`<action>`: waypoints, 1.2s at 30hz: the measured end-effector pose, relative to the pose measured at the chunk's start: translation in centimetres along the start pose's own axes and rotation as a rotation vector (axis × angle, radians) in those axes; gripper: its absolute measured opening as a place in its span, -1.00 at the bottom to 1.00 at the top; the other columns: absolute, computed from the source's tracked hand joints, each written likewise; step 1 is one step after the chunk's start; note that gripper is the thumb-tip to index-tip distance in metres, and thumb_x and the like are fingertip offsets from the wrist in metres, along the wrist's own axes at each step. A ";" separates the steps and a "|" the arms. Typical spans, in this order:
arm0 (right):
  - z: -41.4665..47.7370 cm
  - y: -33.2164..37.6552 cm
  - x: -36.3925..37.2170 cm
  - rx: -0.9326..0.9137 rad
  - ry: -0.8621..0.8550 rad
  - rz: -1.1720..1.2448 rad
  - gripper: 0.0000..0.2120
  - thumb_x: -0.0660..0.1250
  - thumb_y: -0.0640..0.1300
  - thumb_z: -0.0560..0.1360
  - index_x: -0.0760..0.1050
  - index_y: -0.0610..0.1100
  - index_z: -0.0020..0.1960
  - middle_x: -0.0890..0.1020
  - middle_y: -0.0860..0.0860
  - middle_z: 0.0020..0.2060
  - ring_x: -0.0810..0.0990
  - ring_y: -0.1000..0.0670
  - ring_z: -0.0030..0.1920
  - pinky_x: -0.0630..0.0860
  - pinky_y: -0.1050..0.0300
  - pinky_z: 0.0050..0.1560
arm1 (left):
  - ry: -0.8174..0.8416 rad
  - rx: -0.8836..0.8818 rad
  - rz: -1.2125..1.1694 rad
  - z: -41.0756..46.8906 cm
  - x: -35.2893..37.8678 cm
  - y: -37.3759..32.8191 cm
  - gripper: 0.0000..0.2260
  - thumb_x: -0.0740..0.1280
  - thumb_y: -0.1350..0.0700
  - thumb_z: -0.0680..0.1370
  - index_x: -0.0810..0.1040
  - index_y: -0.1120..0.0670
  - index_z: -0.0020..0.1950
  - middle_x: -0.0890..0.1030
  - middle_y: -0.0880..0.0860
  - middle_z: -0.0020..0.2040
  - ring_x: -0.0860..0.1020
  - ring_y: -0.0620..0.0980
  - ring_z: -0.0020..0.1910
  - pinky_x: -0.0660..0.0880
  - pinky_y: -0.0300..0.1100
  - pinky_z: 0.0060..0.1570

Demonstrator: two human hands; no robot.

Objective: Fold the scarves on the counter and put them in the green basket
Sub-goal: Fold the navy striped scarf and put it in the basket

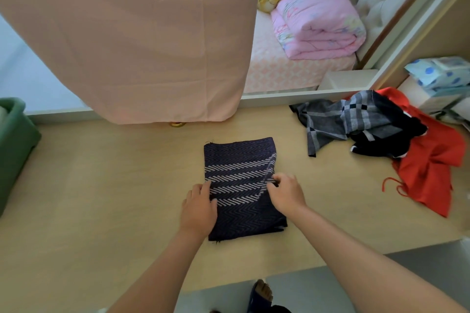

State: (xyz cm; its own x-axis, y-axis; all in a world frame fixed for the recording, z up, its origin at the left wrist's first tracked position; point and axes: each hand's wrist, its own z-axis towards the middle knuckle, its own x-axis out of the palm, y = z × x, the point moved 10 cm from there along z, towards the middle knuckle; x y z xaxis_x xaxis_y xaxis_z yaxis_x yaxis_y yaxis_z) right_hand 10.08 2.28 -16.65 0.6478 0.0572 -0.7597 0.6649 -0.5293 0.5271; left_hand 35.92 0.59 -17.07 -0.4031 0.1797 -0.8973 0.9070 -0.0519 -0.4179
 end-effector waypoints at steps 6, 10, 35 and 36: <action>-2.3 9.5 -0.8 -0.206 0.043 0.486 -0.88 0.26 -0.12 0.63 0.52 -0.07 0.13 0.64 0.04 0.01 0.60 0.03 0.02 0.53 0.04 0.10 | -0.230 0.162 -0.224 0.3 -5.1 -2.4 -0.63 0.17 0.15 0.64 0.36 0.12 0.46 0.45 0.07 0.36 0.41 0.06 0.33 0.37 0.02 0.34; -2.7 5.4 -1.8 -0.072 -0.039 0.498 -0.79 0.23 -0.14 0.64 0.50 -0.12 0.25 0.62 0.00 0.10 0.59 -0.02 0.10 0.54 -0.01 0.13 | -0.155 0.263 -0.211 -0.4 -4.4 -3.6 -0.57 0.12 0.06 0.68 0.25 0.06 0.55 0.30 0.00 0.52 0.24 -0.04 0.50 0.14 -0.17 0.49; 2.2 2.6 6.1 -0.609 0.168 -0.602 -0.36 0.01 0.14 0.66 -0.22 0.06 0.62 -0.28 -0.01 0.59 -0.32 -0.03 0.58 -0.23 -0.03 0.57 | 0.147 0.393 0.396 6.4 5.1 -3.9 -0.39 -0.15 -0.23 0.59 0.08 -0.03 0.60 0.03 0.07 0.60 0.01 0.09 0.59 0.06 0.08 0.53; 2.3 1.6 6.5 -0.612 0.187 -0.629 -0.36 -0.04 0.19 0.66 -0.28 0.07 0.61 -0.33 0.00 0.57 -0.38 0.00 0.56 -0.26 -0.03 0.57 | 0.178 0.386 0.414 6.2 5.8 -2.6 -0.38 -0.19 -0.28 0.59 -0.02 -0.05 0.61 -0.08 0.05 0.61 -0.08 0.06 0.59 -0.02 0.06 0.54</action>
State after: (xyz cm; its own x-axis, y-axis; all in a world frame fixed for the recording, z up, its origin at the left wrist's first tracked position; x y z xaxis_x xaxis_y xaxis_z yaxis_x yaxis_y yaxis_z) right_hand 14.49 -0.13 -21.59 0.1116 0.3499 -0.9301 0.9646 0.1871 0.1861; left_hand 30.47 -4.28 -22.09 0.0321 0.2288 -0.9729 0.8609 -0.5009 -0.0894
